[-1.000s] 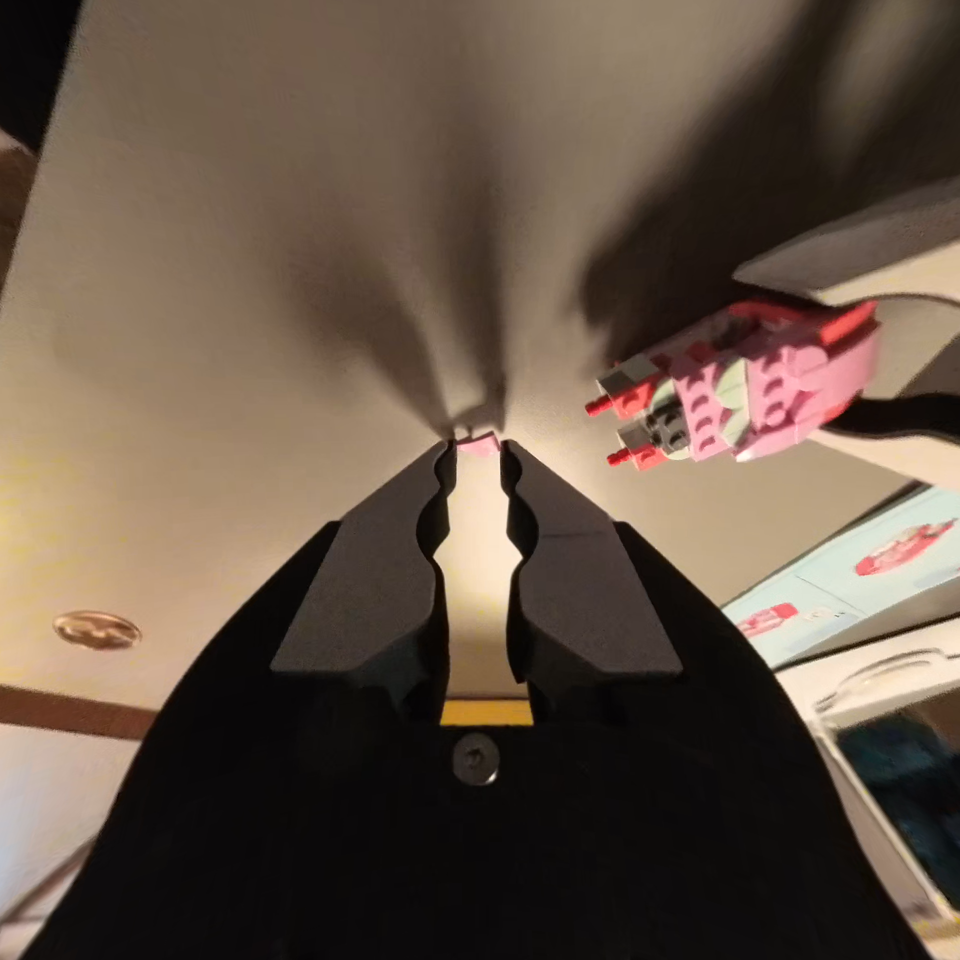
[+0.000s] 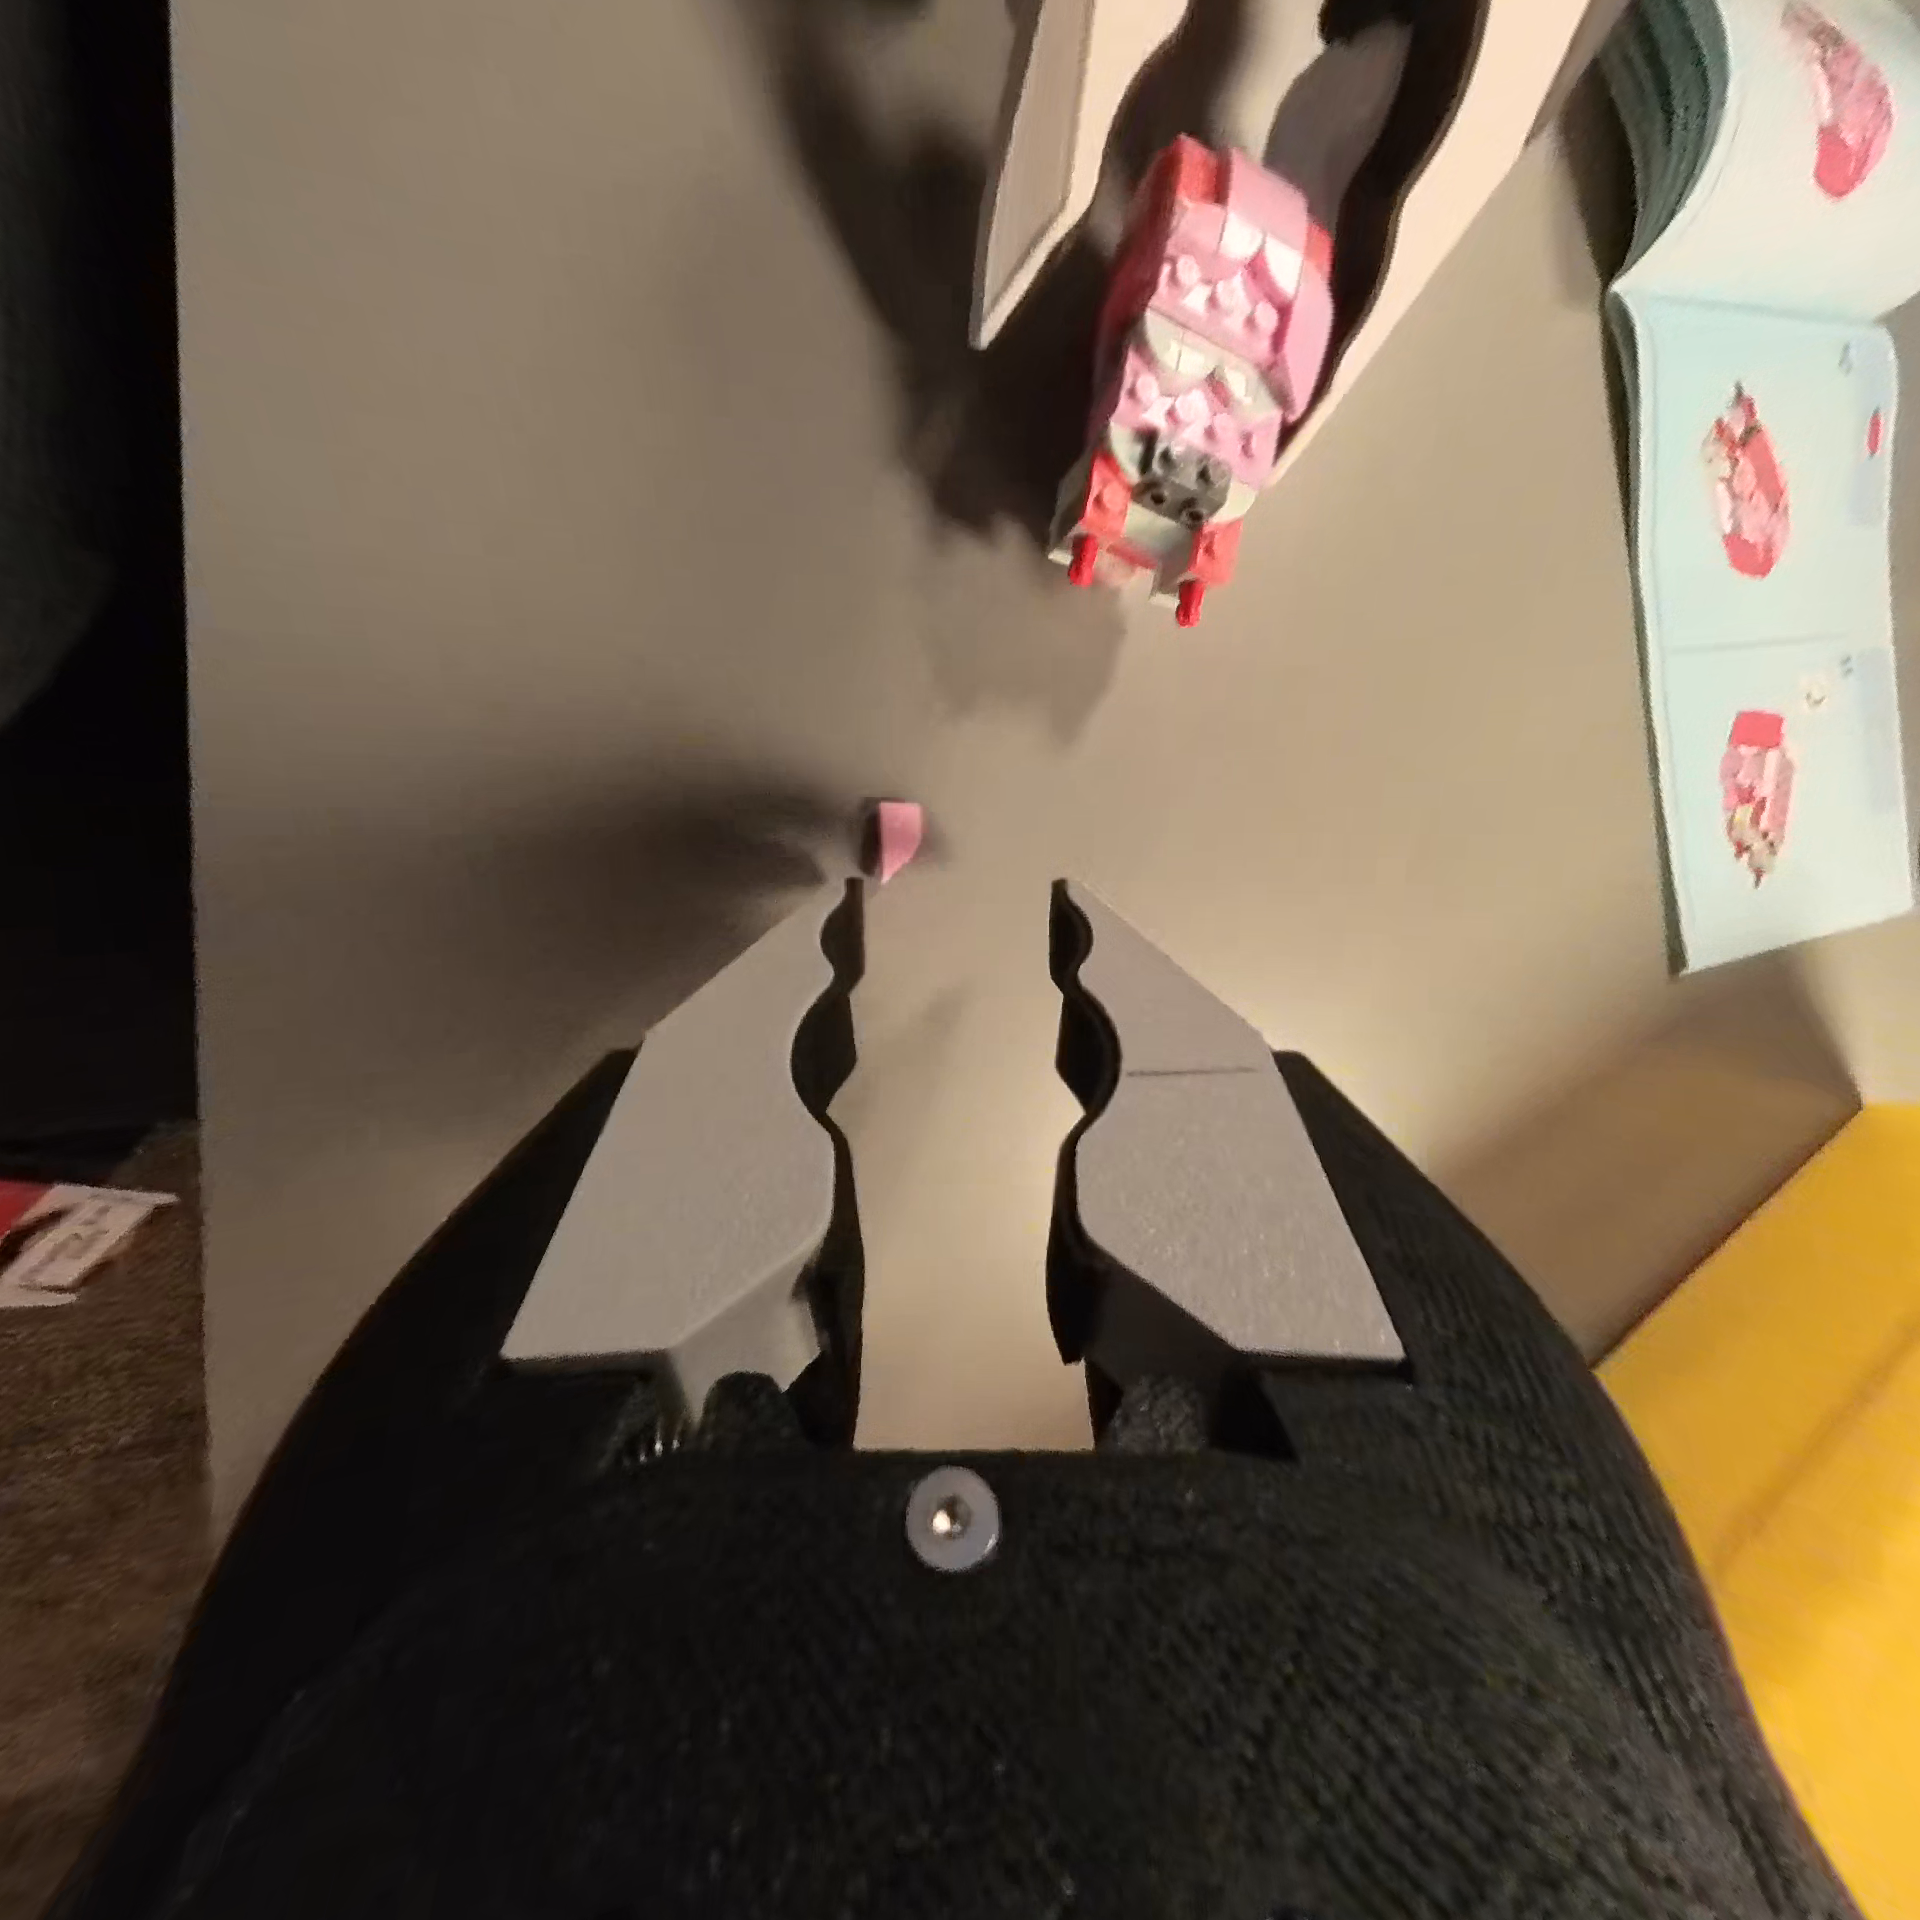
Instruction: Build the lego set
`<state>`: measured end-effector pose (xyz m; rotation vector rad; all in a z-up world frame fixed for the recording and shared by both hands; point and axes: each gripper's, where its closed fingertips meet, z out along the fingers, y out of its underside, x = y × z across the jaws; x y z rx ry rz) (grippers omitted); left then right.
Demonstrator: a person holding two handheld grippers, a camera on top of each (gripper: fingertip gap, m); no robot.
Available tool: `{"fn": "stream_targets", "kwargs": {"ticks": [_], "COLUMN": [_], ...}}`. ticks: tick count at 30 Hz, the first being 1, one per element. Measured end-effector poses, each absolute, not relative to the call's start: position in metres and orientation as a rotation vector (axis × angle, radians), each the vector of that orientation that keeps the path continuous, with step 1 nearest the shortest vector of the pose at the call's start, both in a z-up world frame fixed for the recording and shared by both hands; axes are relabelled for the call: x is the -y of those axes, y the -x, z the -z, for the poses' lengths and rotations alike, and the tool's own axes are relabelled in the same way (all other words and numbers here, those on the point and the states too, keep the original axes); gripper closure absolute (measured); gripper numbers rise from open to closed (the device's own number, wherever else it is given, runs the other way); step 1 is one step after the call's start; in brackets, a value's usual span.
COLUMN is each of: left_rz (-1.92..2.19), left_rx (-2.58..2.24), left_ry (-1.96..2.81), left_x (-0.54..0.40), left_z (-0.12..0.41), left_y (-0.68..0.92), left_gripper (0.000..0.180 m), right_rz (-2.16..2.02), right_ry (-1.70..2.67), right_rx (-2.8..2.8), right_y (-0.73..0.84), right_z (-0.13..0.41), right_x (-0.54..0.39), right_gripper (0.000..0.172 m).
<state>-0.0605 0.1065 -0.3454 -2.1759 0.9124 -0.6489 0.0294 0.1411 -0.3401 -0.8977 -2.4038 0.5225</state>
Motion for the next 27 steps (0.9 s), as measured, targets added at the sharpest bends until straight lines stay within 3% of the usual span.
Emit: {"fn": "stream_targets", "kwargs": {"ticks": [15,19,27], "left_rz": [0.647,0.652,0.645], "left_rx": [-0.921,-0.923,-0.935], "left_ry": [2.139,2.143,2.139], "left_x": [-0.106,-0.105,-0.104], "left_z": [0.345,0.345,0.346], "left_y": [0.057,0.057,0.056], "left_gripper": [0.120,0.133,0.132], "right_rz": [-0.908,-0.918,-0.928], "right_ry": [1.225,1.268,1.279], "right_rx": [2.273,2.240,2.081], "right_y": [-0.031,-0.029,-0.002], "right_z": [0.350,0.350,0.323], "right_x": [-0.123,-0.121,-0.119], "right_gripper": [0.166,0.167,0.169]}}
